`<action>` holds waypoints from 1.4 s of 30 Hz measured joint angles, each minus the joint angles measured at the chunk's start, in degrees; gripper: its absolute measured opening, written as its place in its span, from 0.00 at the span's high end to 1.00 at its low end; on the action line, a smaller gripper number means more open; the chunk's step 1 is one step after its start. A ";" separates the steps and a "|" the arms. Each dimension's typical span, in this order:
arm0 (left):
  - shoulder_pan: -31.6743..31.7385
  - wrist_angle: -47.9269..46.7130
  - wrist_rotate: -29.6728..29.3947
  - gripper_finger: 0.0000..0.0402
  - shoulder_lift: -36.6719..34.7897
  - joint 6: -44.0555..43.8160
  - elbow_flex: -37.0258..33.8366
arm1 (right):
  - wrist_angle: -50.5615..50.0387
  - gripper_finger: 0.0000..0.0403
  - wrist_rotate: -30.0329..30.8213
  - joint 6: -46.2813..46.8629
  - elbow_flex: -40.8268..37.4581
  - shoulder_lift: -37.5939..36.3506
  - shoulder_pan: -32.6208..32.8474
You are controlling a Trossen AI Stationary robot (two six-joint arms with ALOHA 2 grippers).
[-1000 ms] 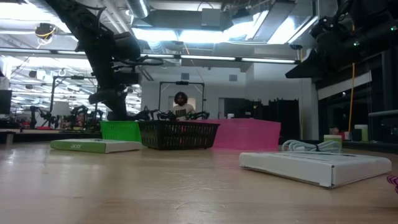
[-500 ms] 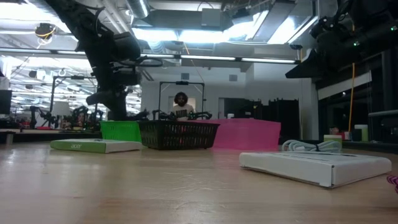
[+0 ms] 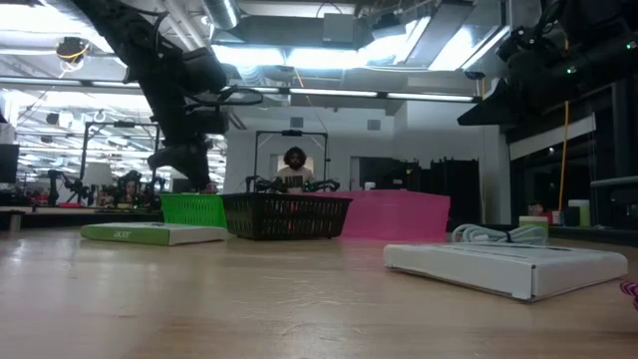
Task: Pick and place items into bin
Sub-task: Put the left white card reader box into the red bin
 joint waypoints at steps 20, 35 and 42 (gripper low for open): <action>-3.22 2.15 13.90 0.97 -11.96 -14.62 0.00 | 0.70 1.00 -0.01 -1.33 0.00 0.01 0.02; -17.82 -5.30 14.90 0.99 -18.76 -27.30 -2.60 | 0.99 1.00 -0.05 -1.29 0.00 0.64 0.04; -27.61 -6.36 7.50 0.99 -18.34 -33.15 -2.62 | 4.76 1.00 -4.03 -1.19 0.00 2.70 0.04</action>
